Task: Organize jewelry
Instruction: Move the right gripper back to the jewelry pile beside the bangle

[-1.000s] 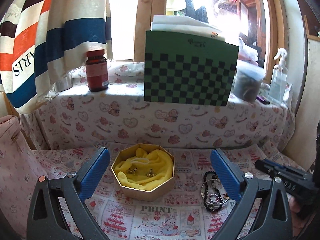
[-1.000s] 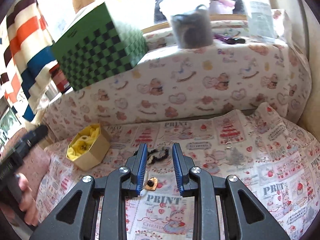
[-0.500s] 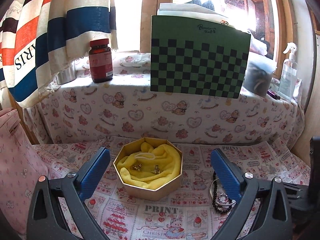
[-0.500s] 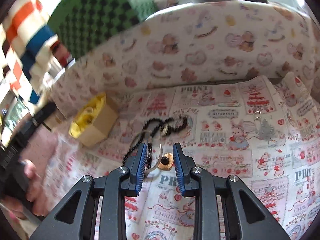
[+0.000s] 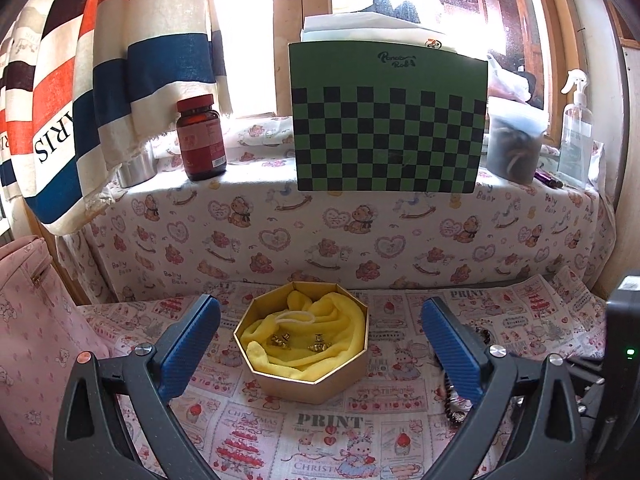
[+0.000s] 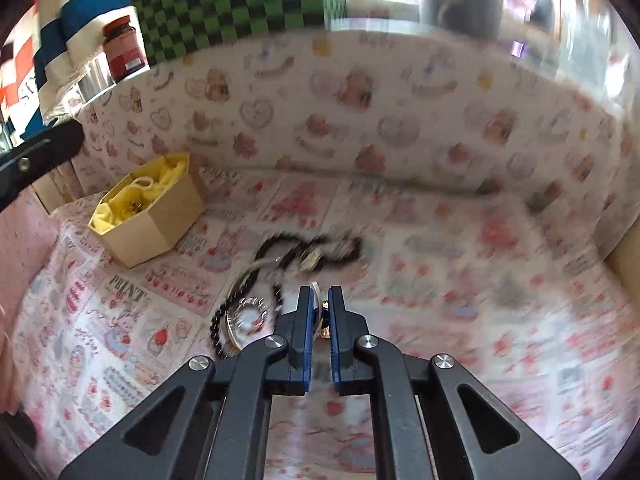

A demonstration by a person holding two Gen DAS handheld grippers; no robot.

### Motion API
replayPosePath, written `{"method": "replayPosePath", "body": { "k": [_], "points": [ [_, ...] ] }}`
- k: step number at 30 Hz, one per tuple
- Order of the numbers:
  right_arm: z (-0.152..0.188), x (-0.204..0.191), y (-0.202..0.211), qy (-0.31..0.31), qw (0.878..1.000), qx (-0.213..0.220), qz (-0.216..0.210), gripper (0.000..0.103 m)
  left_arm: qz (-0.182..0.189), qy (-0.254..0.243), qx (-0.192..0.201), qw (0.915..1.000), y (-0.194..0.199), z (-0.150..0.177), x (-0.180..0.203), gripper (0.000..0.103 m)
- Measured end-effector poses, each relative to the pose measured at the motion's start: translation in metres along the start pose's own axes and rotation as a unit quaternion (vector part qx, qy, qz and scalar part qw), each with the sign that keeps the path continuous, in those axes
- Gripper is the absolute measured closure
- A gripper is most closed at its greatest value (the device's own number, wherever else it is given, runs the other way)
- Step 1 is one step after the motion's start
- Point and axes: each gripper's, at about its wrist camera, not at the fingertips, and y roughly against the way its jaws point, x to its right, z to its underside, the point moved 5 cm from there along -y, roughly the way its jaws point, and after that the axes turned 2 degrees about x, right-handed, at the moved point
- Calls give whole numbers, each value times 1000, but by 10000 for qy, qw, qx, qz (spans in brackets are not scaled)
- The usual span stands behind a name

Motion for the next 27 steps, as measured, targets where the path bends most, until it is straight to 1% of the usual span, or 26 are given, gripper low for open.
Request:
{"method": "replayPosePath", "body": {
  "k": [2, 3, 6, 8, 9, 10, 11, 12, 13, 14, 16, 18, 20, 21, 22, 24, 27],
  "points": [
    [-6, -1, 13, 352, 9981, 345, 383, 95, 4, 28, -1, 10000, 0, 0, -1, 3],
    [-8, -1, 20, 542, 9948, 554, 656, 95, 4, 45, -2, 10000, 0, -1, -2, 3],
    [-15, -3, 31, 1027, 9835, 922, 1169, 95, 5, 96, -3, 10000, 1, -2, -4, 3],
    [-17, -5, 34, 1345, 9778, 969, 1284, 96, 16, 126, -5, 9999, 1, -2, -6, 3],
    [-18, -6, 34, 1477, 9774, 885, 1229, 96, 13, 137, -3, 9999, 1, -2, -6, 3],
    [-15, -5, 31, 1555, 9795, 675, 1092, 96, 13, 143, -1, 9999, 2, -2, -6, 3],
    [-13, 0, 27, 1465, 9841, 366, 936, 96, 16, 147, 1, 9999, 2, -3, -7, 3],
    [-11, 5, 24, 1306, 9879, 167, 817, 96, 16, 151, 3, 9999, 3, -3, -7, 3],
    [-12, 12, 21, 1010, 9932, 5, 579, 96, 14, 155, 8, 9999, 3, -3, -7, 3],
    [-14, 19, 22, 686, 9973, -61, 261, 96, 12, 159, 16, 9999, 3, -3, -7, 3],
    [-17, 28, 25, 175, 9993, -166, -294, 96, 20, 157, 25, 9999, 4, -4, -7, 3],
    [-21, 39, 31, -327, 9956, -222, -853, 96, 18, 163, 29, 9999, 5, -4, -7, 3],
    [-23, 47, 37, -610, 9915, -190, -1136, 96, 14, 177, 33, 9998, 5, -4, -7, 3],
    [-23, 50, 39, -711, 9906, -182, -1157, 96, 13, 175, 30, 9998, 5, -4, -7, 3],
    [-23, 54, 39, -759, 9918, -193, -1009, 96, 6, 180, 25, 9998, 5, -4, -8, 3],
    [-21, 63, 34, -763, 9954, -261, -510, 97, -10, 182, 5, 9998, 4, -4, -8, 3],
    [-15, 71, 25, -843, 9954, -404, -201, 96, -25, 163, -24, 9999, 2, -3, -7, 3]
  ]
}}
